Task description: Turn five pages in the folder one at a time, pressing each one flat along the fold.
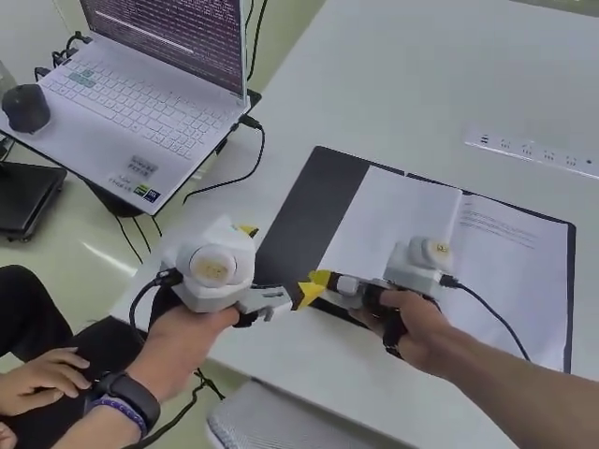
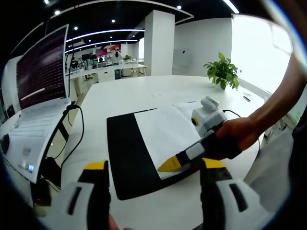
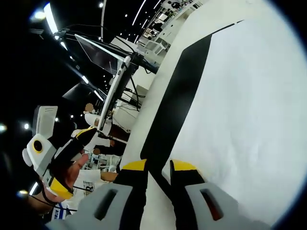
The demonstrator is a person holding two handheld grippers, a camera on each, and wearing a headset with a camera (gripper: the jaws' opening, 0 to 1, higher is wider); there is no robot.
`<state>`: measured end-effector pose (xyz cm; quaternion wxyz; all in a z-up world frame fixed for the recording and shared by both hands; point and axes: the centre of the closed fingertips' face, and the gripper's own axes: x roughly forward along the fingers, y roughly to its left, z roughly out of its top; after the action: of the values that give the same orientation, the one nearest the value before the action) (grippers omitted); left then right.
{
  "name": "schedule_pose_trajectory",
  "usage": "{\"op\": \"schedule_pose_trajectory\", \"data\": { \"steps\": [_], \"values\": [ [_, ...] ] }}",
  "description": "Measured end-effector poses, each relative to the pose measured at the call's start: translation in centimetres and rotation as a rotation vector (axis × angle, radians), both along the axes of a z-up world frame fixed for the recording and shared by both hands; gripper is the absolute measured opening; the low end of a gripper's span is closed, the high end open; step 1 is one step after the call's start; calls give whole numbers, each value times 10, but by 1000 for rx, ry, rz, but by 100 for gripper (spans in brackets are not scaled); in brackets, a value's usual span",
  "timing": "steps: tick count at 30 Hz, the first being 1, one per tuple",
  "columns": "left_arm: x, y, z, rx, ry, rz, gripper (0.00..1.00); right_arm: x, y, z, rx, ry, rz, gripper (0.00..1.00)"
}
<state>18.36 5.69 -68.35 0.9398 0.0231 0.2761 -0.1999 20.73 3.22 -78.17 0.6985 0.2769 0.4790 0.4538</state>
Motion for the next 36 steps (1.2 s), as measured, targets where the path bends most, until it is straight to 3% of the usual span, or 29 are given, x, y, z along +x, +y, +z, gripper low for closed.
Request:
{"op": "schedule_pose_trajectory", "data": {
  "steps": [7,16,24,28,31,36],
  "values": [
    [2,-4,0,-7,5,-4,76,-2,2,10,55,-13,46,35],
    [4,-11,-4,-16,13,-17,72,14,-13,33,96,-69,4,32],
    [11,-17,-9,-13,21,-44,61,39,-49,62,102,-152,-61,32],
    [19,-23,-15,-13,25,-71,52,51,-68,68,93,-184,-91,31],
    [24,-29,-21,-44,41,-90,44,58,-83,71,87,-200,-118,31],
    [30,-41,-36,-24,67,-133,39,66,-108,74,78,-214,-159,31]
  ]
}}
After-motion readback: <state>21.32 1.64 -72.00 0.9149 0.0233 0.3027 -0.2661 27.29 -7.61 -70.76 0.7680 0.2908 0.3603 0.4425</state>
